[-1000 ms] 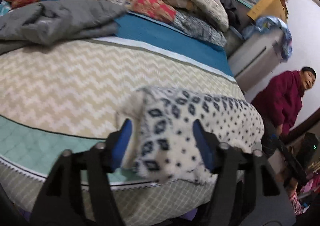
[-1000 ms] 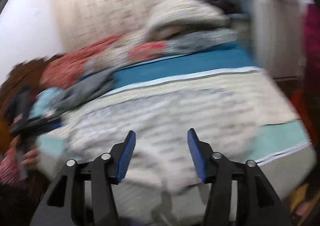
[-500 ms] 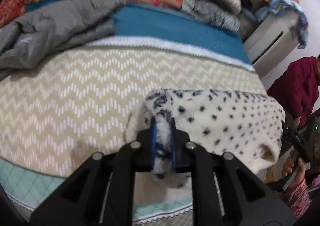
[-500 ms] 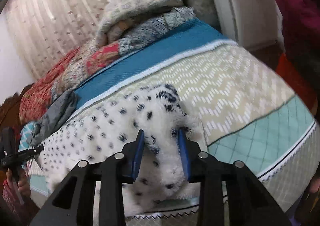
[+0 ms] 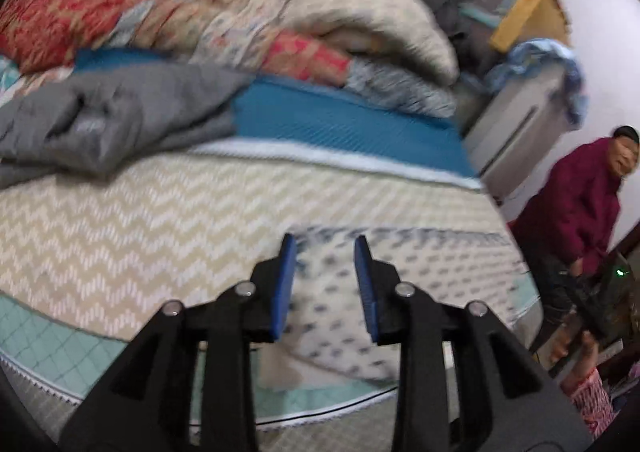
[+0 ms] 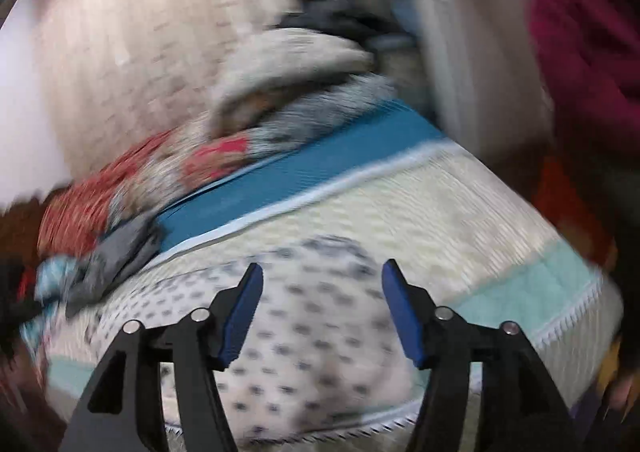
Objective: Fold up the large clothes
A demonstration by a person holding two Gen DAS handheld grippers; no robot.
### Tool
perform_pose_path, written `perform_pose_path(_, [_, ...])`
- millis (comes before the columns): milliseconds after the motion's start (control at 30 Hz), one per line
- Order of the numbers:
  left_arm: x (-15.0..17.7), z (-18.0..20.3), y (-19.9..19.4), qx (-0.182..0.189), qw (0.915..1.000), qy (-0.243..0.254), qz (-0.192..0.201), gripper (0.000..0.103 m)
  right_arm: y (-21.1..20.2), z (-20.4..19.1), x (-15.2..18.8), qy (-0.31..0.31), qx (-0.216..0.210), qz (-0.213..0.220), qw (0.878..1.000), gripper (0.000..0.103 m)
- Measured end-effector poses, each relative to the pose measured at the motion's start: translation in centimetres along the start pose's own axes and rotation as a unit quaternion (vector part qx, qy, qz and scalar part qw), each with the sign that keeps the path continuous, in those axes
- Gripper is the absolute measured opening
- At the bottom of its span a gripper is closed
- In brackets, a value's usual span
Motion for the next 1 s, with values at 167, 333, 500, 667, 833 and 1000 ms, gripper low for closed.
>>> perform_pose_path(167, [2.0,4.7,6.6,0.005,0.9939,0.086,-0.069,0.028,7.0,-4.8,0.8,-0.053,-0.044,-0.072,0.995,0.065])
perform_pose_path(333, [4.8,1.9,16.1,-0.064,0.9809,0.077,-0.167,0.024,13.5,-2.9,3.7,-0.014,-0.029,-0.156,0.987,0.065])
perform_pose_path(500, [4.9,2.6,17.2,-0.085,0.9773,0.096,-0.168,0.024,14.6,-3.1,5.0,-0.043,-0.006,-0.138,0.989,0.065])
perform_pose_path(667, [4.5,3.0,15.6,-0.078,0.9815,0.078,-0.156,0.023,12.7,-3.8,4.0,-0.024,-0.018,-0.129,0.991,0.065])
perform_pose_path(833, [4.9,3.9,9.8,-0.045,0.9897,0.052,-0.125,0.024,6.3,-4.5,4.2,-0.023,-0.028,-0.085,0.996,0.065])
perform_pose_path(1000, [8.3,5.5,10.3,-0.04,0.9859,0.067,-0.148,0.024,5.9,-4.0,7.5,-0.021,-0.014,-0.123,0.992,0.065])
Point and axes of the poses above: each gripper's, at about its wrist camera, not at the fingertips, and y roughly the way its jaws point, z to its right, x to its underside, the point moved 1 cm from there along y, roughly the way its jaws point, and after that the axes turned 3 degrees about -z, right-handed, at the moved point
